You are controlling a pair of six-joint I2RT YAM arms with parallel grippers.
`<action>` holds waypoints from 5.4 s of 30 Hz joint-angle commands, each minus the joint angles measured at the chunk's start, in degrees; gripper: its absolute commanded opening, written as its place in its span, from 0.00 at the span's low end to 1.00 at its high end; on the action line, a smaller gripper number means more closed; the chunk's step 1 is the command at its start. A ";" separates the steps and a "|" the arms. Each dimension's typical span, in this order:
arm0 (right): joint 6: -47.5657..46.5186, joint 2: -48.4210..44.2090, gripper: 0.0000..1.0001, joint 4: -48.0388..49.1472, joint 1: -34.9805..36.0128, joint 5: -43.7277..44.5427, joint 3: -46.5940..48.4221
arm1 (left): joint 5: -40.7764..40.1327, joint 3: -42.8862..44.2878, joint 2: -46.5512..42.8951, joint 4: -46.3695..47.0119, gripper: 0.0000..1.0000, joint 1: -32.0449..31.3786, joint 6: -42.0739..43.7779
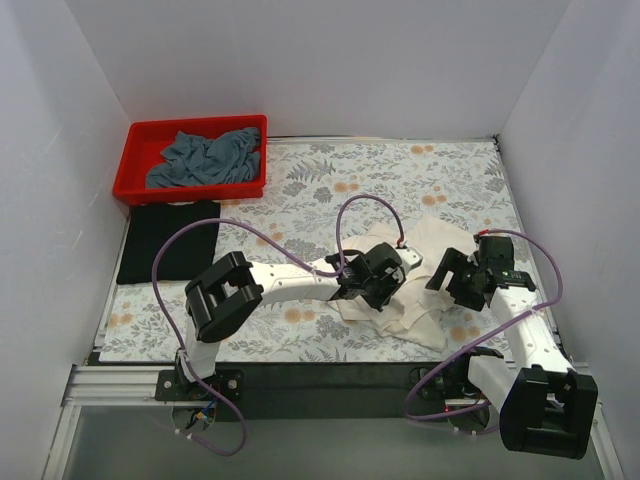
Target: Fold and stack the t-shirts
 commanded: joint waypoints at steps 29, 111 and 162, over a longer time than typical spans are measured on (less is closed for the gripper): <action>0.34 10.04 0.60 6.10 -0.28 -6.38 1.94 | 1.26 -10.03 -27.78 -6.35 0.00 22.45 -9.01; -7.92 22.44 0.73 11.55 -7.13 3.53 46.51 | 26.49 23.10 -3.65 15.35 0.34 12.09 -20.96; -2.64 24.71 0.60 9.97 -3.61 -5.60 12.13 | 1.77 -17.58 -12.15 14.92 0.48 47.76 9.78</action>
